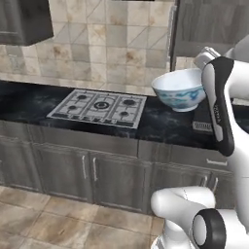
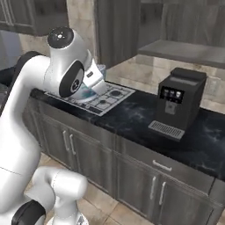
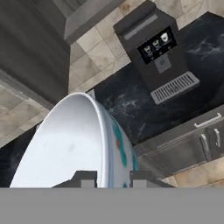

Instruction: Pick up the bowls from the cabinet and place each bowl in front of a stool on the dining counter.

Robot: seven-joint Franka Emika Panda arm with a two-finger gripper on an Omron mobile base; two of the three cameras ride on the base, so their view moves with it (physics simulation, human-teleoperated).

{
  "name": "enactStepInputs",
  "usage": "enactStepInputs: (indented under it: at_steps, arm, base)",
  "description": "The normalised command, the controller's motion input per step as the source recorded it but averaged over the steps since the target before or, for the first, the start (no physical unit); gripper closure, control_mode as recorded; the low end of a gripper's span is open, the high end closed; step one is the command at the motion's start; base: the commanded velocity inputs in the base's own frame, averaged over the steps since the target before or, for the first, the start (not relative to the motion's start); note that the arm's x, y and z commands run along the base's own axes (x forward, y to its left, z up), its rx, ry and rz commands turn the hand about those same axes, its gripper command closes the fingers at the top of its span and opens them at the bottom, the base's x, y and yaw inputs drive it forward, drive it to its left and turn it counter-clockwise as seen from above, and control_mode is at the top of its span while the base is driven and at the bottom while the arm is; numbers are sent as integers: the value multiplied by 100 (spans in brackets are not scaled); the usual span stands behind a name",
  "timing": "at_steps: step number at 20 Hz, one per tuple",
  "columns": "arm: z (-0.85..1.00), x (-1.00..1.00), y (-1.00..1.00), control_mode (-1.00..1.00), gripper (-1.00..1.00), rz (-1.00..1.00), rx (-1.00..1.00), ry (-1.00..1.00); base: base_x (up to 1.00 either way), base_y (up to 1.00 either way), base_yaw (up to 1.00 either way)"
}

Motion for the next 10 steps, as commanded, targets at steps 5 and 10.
enactStepInputs:
  at_steps: [5,10]
  arm:
    - [0,0,0,100,100,0,0,0]
    - [0,0,0,100,100,0,0,0]
  base:
    - [-17,42,69]
    - [0,40,78]
